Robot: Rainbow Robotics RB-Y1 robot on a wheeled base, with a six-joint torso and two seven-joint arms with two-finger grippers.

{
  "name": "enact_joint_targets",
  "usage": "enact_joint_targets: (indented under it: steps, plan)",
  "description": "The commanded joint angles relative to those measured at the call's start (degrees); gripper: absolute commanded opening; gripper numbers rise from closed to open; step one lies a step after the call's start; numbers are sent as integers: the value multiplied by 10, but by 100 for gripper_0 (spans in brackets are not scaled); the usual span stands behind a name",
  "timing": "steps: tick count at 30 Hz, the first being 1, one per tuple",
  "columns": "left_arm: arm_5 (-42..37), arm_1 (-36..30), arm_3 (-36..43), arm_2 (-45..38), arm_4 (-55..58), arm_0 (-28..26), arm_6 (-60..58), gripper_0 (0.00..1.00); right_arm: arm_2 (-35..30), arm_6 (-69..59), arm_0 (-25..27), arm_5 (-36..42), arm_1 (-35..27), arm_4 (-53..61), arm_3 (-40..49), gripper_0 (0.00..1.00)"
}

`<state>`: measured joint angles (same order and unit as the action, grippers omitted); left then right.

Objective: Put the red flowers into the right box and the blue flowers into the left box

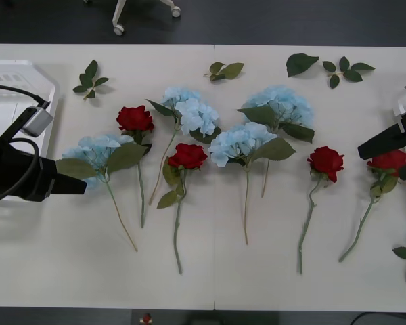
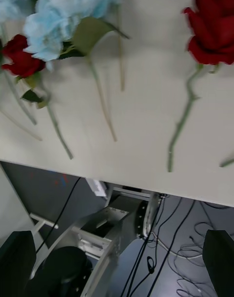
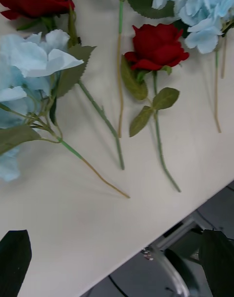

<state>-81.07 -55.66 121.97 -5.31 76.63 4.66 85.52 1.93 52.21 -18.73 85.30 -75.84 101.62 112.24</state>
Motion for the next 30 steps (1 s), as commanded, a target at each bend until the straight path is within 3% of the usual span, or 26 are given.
enact_joint_targets:
  steps: [1, 9, 16, 23, 30]
  plan:
    - [3, 11, 52, 36, -66, -1, -152, 100, -4, -64, 31, 7, -12, -79, 25, 100]
    - [3, 20, 59, 125, -178, 26, -314, 100, -23, -33, 111, 7, 5, -244, 18, 100]
    - [3, 26, 29, 209, -251, 75, -416, 100, -30, -19, 157, -33, 75, -345, -19, 100]
    - [3, 52, -36, 258, -307, 118, -429, 100, -30, -15, 157, -46, 122, -417, -47, 100]
    - [2, 93, -98, 282, -340, 139, -426, 100, 1, -11, 151, -108, 136, -453, -83, 100]
